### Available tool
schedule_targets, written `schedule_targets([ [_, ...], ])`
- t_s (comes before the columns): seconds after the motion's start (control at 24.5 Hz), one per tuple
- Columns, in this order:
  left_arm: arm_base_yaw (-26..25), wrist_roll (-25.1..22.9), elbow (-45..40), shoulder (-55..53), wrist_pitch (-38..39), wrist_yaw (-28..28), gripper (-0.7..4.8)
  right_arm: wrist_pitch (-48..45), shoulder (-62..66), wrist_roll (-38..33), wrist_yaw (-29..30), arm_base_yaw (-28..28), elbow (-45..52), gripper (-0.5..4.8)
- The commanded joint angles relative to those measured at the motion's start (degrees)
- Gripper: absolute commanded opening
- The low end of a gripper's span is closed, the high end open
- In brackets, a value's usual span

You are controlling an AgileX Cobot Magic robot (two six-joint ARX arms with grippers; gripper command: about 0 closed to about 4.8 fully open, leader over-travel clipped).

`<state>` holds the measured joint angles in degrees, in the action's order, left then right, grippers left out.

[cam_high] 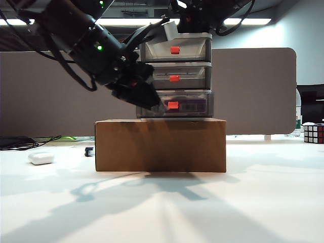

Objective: Open the third layer of the drawer on the table, pick up a pack of napkins on the table and put it in, and finally close the drawer.

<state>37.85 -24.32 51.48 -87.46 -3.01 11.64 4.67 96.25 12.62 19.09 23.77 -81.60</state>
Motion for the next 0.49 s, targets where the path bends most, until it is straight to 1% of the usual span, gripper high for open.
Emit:
schedule_targets([
  [0.04, -0.04, 1.03, 0.15, -0.92, -5.66, -1.60, -0.06, 1.64, 0.02, 1.16, -0.15, 0.02, 0.09, -0.06],
  [0.16, -0.04, 1.05, 0.15, -2.12, -7.98, -2.05, -0.06, 1.60, 0.02, 1.16, -0.15, 0.02, 0.09, -0.06],
  [0.2, -0.04, 1.05, 0.15, -2.89, -8.90, -3.82, -0.06, 1.60, 0.02, 1.16, -0.26, 0.02, 0.09, -0.06],
  [0.29, -0.04, 1.05, 0.15, -3.72, -10.10, -5.60, -0.06, 1.60, 0.02, 1.16, -1.22, 0.00, 0.09, -0.06],
  [0.49, 0.04, 1.01, 0.13, -4.83, -13.42, -8.20, -0.06, 1.29, 0.02, 1.38, -1.38, 0.02, 0.09, -0.06],
])
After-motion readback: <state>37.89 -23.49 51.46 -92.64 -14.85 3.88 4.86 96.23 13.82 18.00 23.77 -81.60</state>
